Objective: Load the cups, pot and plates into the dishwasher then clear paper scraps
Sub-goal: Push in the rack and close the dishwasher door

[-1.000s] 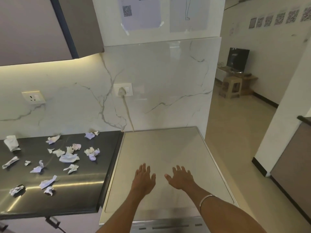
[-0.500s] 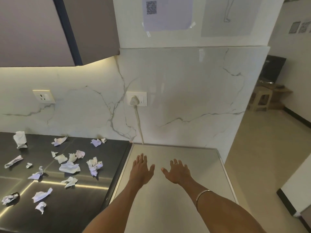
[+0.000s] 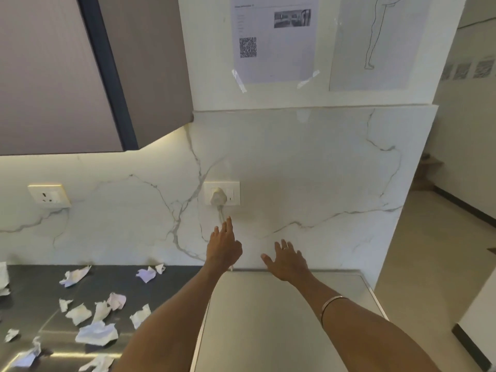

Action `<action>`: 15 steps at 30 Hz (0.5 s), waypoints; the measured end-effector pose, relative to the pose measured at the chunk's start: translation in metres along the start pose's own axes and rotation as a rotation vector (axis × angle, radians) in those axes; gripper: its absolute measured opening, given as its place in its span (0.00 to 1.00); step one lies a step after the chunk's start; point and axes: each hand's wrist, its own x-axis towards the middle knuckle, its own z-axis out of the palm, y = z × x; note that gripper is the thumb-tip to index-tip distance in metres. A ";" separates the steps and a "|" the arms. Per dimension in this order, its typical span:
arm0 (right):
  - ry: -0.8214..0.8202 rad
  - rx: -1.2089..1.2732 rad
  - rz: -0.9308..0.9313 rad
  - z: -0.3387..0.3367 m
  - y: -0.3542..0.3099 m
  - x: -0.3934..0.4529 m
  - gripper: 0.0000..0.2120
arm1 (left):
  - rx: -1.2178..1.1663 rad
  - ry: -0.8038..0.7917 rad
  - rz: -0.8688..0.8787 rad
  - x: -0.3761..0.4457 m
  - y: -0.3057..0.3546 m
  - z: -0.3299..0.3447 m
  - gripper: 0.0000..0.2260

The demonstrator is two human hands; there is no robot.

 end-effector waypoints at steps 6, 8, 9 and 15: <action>0.091 -0.012 -0.007 -0.014 -0.011 0.030 0.36 | -0.002 0.074 0.013 0.055 0.001 -0.020 0.38; 0.117 -0.006 -0.027 -0.020 -0.014 0.037 0.36 | 0.026 0.071 -0.021 0.062 0.000 -0.021 0.39; 0.133 -0.005 -0.040 -0.023 -0.014 0.041 0.36 | 0.039 0.068 -0.026 0.065 0.000 -0.020 0.40; 0.228 0.016 -0.093 -0.044 -0.011 0.063 0.35 | 0.081 0.025 -0.045 0.077 0.000 -0.017 0.39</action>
